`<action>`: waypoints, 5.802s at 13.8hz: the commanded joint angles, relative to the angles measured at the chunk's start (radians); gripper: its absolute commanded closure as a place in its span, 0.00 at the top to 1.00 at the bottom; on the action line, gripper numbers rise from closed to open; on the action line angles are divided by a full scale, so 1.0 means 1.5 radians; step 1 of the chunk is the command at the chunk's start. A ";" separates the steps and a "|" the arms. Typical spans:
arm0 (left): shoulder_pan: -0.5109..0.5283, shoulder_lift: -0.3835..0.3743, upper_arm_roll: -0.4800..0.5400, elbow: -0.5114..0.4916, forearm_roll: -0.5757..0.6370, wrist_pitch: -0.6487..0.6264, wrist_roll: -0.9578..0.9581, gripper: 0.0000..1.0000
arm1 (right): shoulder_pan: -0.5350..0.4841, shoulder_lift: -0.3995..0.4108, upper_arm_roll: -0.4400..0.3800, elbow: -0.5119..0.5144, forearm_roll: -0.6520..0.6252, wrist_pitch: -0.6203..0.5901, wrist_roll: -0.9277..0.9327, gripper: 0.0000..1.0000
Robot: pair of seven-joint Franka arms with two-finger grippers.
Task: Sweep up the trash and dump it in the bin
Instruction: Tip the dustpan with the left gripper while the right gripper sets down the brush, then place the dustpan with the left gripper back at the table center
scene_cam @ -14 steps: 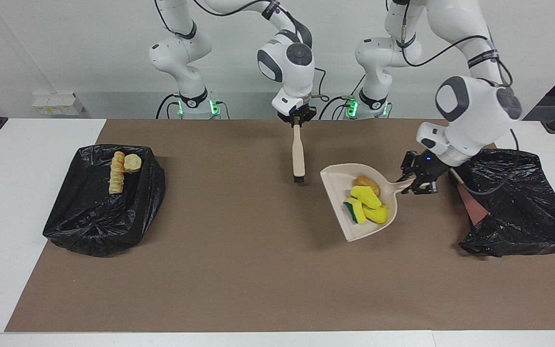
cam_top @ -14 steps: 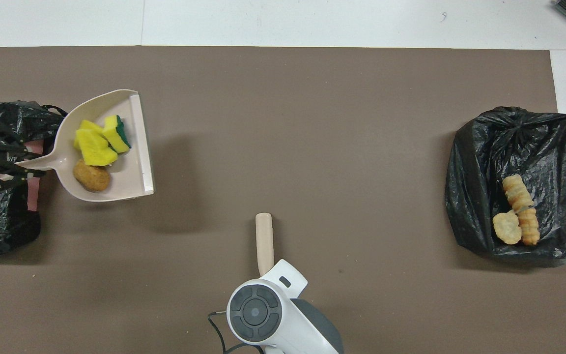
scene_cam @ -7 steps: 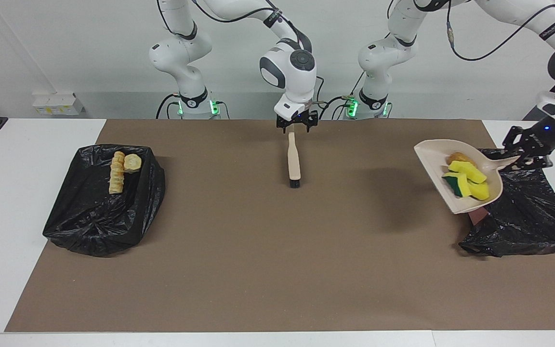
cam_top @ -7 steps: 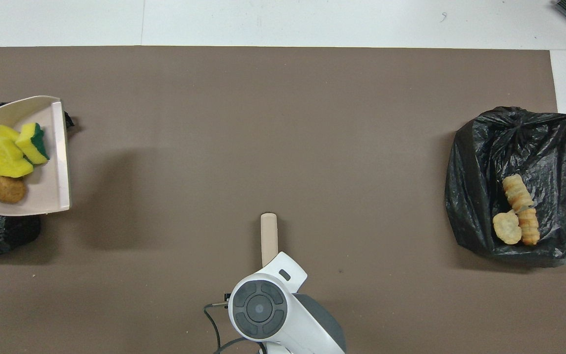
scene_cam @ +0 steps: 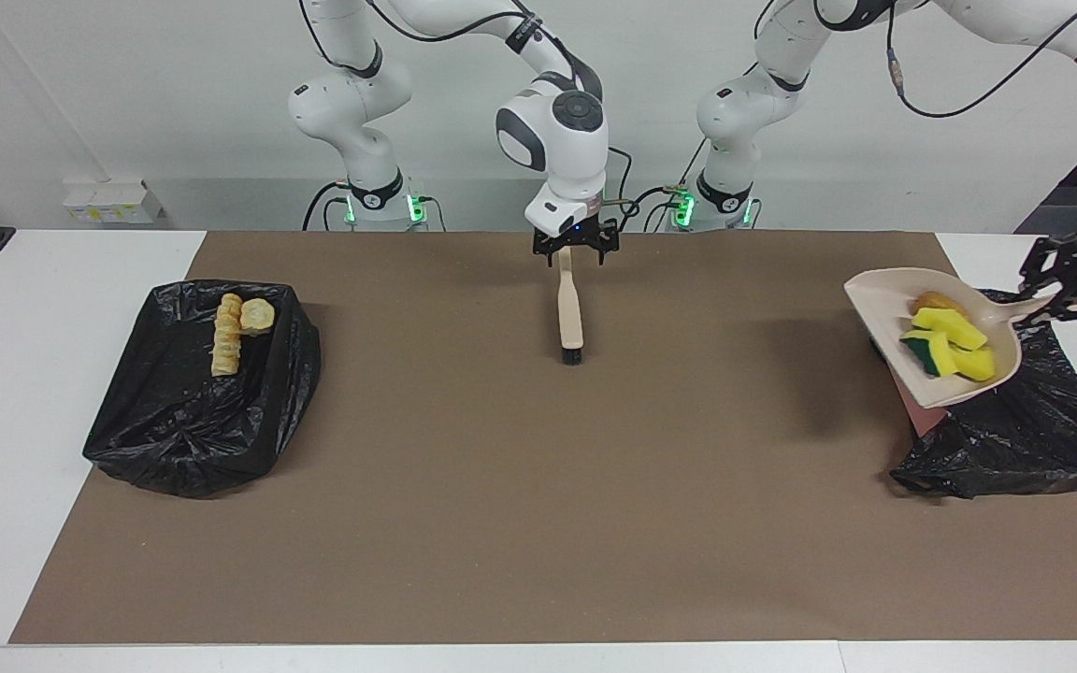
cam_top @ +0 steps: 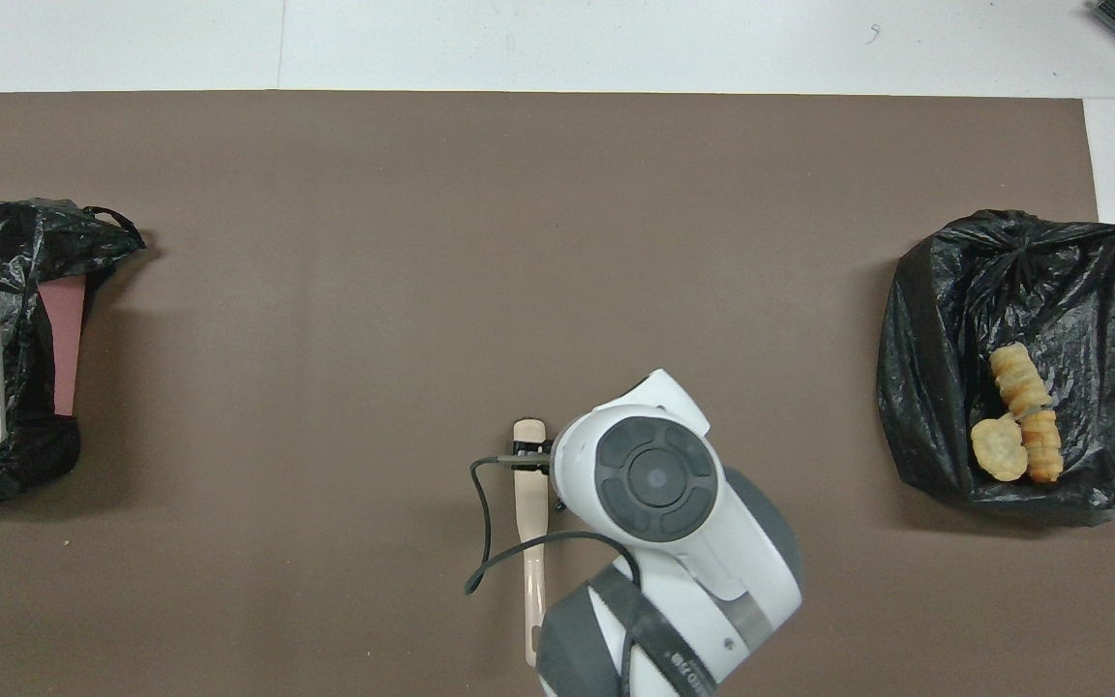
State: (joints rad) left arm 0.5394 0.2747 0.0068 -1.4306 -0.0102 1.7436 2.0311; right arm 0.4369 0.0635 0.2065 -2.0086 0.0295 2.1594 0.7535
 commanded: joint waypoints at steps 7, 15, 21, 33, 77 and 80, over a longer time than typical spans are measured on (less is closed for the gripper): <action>-0.057 0.012 -0.010 -0.016 0.287 0.121 -0.015 0.00 | -0.188 -0.009 -0.014 0.043 -0.069 -0.028 -0.137 1.00; -0.119 -0.077 -0.010 -0.183 0.577 0.215 -0.210 0.00 | -0.213 -0.046 -0.153 0.140 -0.059 -0.149 -0.329 1.00; -0.124 -0.111 -0.011 -0.171 0.652 0.209 -0.206 0.00 | -0.215 -0.082 -0.217 0.247 -0.052 -0.329 -0.444 1.00; -0.177 -0.157 -0.030 -0.173 0.460 0.108 -0.217 0.00 | -0.260 -0.105 -0.201 0.315 -0.019 -0.450 -0.444 1.00; -0.662 0.042 -0.027 -0.156 -0.019 0.257 -1.665 1.00 | -0.242 -0.139 -0.224 0.289 -0.032 -0.450 -0.525 1.00; -0.603 0.032 -0.031 -0.143 -0.016 0.232 -1.623 1.00 | -0.242 -0.139 -0.223 0.289 -0.031 -0.450 -0.522 1.00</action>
State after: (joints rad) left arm -0.4169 0.3355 -0.0278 -1.6574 -0.0322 2.1332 -0.4513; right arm 0.0754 -0.1311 -0.1247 -1.5570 -0.0145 1.4817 -0.0033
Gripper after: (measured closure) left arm 0.000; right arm 0.000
